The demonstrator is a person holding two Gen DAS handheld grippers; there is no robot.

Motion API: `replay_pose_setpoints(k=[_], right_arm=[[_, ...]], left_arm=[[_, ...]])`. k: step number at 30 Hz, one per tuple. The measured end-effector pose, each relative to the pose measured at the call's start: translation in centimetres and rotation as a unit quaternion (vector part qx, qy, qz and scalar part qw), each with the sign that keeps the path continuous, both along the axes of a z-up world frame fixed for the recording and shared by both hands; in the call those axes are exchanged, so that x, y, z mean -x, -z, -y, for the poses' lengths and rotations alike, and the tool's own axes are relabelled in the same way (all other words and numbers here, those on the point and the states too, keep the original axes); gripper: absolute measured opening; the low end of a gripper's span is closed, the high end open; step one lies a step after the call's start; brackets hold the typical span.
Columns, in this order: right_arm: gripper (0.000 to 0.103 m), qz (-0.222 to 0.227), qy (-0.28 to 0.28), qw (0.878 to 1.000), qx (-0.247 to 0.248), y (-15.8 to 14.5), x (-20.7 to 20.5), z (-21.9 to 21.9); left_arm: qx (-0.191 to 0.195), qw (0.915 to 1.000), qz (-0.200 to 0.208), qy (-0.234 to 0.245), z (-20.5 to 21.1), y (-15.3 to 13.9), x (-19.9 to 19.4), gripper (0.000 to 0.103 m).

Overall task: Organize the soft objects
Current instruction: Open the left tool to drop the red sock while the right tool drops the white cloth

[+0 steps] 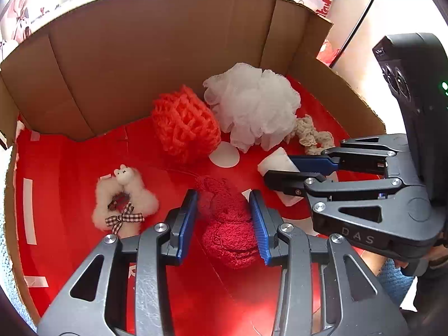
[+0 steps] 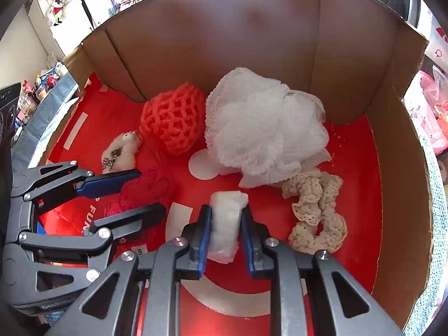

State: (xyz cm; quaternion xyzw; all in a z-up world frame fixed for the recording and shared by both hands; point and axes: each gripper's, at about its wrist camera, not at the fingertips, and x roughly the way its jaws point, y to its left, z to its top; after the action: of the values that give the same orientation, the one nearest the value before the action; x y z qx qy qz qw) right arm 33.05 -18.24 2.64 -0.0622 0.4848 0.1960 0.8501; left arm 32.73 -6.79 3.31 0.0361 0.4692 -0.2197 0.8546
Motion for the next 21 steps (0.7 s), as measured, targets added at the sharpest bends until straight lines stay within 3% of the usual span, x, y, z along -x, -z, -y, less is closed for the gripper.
replay_pose_setpoints(k=[21], right_arm=[[0.026, 0.001, 0.000, 1.000, 0.008, 0.3, -0.4, -0.9]], left_arm=[[-0.009, 0.9999, 0.007, -0.001, 0.2, 0.2, 0.3, 0.037]])
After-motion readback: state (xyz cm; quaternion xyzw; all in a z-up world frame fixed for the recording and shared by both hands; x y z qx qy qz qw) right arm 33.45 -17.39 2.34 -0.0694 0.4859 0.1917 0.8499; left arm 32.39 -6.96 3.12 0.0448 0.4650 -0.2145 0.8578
